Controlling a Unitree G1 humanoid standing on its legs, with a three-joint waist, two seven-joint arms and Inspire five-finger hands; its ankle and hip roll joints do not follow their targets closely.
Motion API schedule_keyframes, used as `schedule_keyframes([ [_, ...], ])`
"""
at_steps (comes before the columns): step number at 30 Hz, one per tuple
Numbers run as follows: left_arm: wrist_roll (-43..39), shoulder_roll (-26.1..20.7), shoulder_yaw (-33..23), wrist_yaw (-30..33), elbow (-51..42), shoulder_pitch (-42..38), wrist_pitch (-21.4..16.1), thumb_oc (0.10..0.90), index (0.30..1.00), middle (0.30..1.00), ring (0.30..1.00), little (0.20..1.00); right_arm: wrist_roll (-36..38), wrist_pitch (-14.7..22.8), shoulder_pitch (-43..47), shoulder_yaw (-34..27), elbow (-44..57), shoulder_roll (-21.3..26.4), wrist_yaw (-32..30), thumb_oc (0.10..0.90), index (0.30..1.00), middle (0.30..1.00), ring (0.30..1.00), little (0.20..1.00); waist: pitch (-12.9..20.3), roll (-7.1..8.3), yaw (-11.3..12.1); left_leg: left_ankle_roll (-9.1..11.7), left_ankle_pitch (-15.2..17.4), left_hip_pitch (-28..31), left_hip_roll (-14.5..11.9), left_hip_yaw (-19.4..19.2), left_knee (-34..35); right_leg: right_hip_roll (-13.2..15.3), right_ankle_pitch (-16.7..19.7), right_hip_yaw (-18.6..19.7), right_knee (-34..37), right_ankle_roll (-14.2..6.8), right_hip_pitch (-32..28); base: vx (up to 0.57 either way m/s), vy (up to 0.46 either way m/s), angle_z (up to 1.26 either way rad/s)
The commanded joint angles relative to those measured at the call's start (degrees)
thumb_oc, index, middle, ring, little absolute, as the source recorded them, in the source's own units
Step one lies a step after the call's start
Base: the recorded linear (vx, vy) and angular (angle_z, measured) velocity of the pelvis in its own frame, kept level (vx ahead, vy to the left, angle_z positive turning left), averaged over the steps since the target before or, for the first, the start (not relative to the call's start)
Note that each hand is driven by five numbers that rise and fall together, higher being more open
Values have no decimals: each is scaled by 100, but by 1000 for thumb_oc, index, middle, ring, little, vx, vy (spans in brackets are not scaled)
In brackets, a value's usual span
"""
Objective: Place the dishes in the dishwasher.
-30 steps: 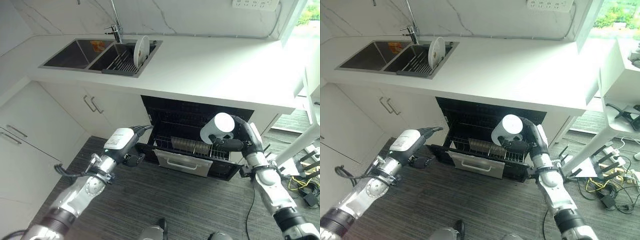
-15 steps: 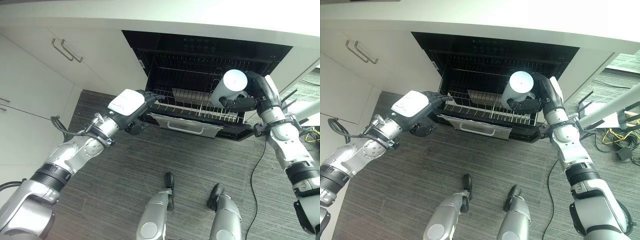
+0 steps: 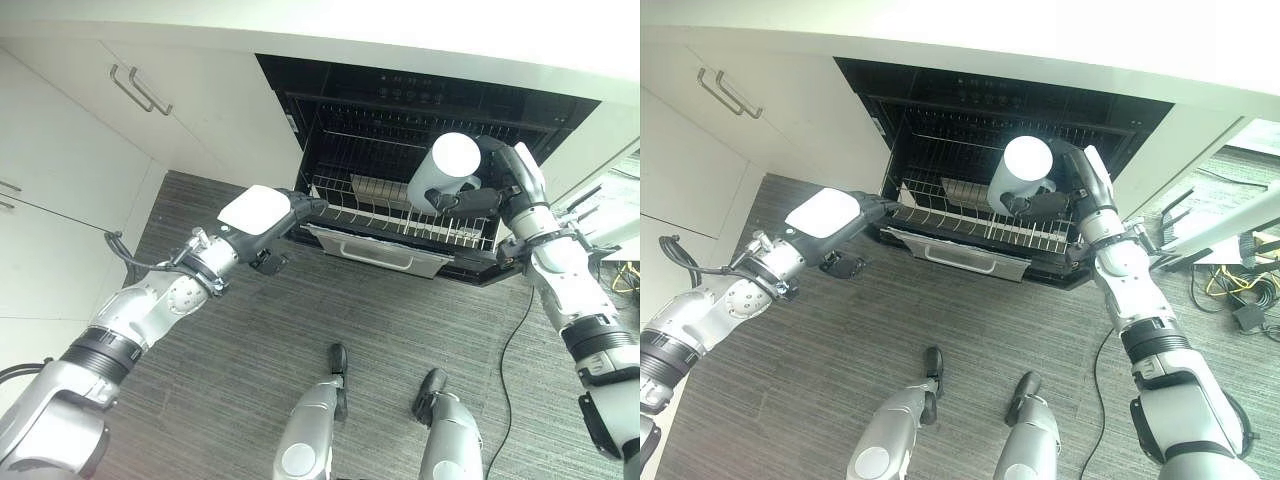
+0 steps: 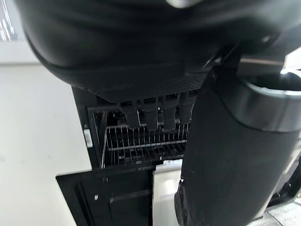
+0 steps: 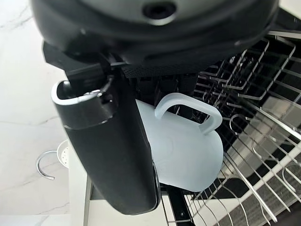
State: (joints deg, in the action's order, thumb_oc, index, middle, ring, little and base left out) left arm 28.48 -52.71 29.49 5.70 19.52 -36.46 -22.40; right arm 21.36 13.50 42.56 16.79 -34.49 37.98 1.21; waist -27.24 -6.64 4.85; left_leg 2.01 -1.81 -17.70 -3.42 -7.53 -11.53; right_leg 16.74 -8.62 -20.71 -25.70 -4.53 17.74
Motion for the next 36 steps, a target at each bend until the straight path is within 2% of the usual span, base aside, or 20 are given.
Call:
schedule_keyframes([
  [1, -49, -25, -525, 200, -379, -520, 30, 800, 900, 900, 900, 900, 12, 379, 889, -9, 218, 148, -179, 400, 300, 300, 300, 300, 81, 20, 8, -86, 895, -6, 181, -71, -566, -319, 183, 452, 679, -378, -192, -31, 24, 2],
  [5, -49, -58, -558, 192, -423, -514, 82, 800, 900, 900, 900, 900, -57, 359, 818, -119, -11, 176, -267, 400, 300, 300, 300, 300, 14, -5, 0, -104, 884, -60, 210, -82, -566, -292, 178, 474, 576, -392, -71, -33, 26, 4],
  [11, -20, -49, -630, 183, -479, -505, 87, 800, 900, 900, 900, 900, -299, 596, 784, -100, -367, 184, -311, 400, 300, 300, 300, 300, -69, -78, -3, -121, 846, -142, 229, -73, -566, -306, 179, 531, 470, -394, 65, -8, 5, 0],
  [15, -24, -61, -623, 191, -475, -549, 111, 800, 900, 900, 900, 900, -459, 945, 826, -119, -516, 218, -785, 400, 300, 300, 300, 300, -108, -132, -21, -123, 838, -194, 224, -92, -566, -311, 187, 543, 449, -400, 136, -43, 17, -2],
  [17, -38, -68, -643, 168, -494, -542, 131, 800, 900, 900, 900, 900, -525, 999, 803, -177, -471, 208, -1003, 400, 300, 300, 300, 300, -118, -152, -36, -124, 841, -203, 224, -103, -566, -317, 185, 554, 436, -398, 160, 0, 0, 0],
  [22, -54, -10, -787, 140, -677, -348, 282, 800, 900, 900, 900, 900, -744, 829, 660, -363, -360, 207, -1061, 400, 300, 300, 300, 300, -142, -235, -87, -125, 857, -201, 240, -155, -566, -296, 174, 580, 429, -397, 197, -21, 48, -2],
  [29, -53, -41, -839, 230, -718, -225, 217, 800, 900, 900, 900, 900, -695, 467, 462, -307, -800, 264, -726, 400, 300, 300, 300, 300, -147, -280, -103, -111, 865, -167, 242, -157, -566, -268, 182, 574, 425, -391, 183, -4, 8, -2],
  [36, -11, -27, -821, 252, -713, -209, 191, 800, 900, 900, 900, 900, -852, 459, 420, -178, -995, 291, -564, 400, 300, 300, 300, 300, -157, -292, -100, -103, 841, -187, 239, -142, -566, -257, 209, 567, 416, -399, 205, -5, -2, 0],
])
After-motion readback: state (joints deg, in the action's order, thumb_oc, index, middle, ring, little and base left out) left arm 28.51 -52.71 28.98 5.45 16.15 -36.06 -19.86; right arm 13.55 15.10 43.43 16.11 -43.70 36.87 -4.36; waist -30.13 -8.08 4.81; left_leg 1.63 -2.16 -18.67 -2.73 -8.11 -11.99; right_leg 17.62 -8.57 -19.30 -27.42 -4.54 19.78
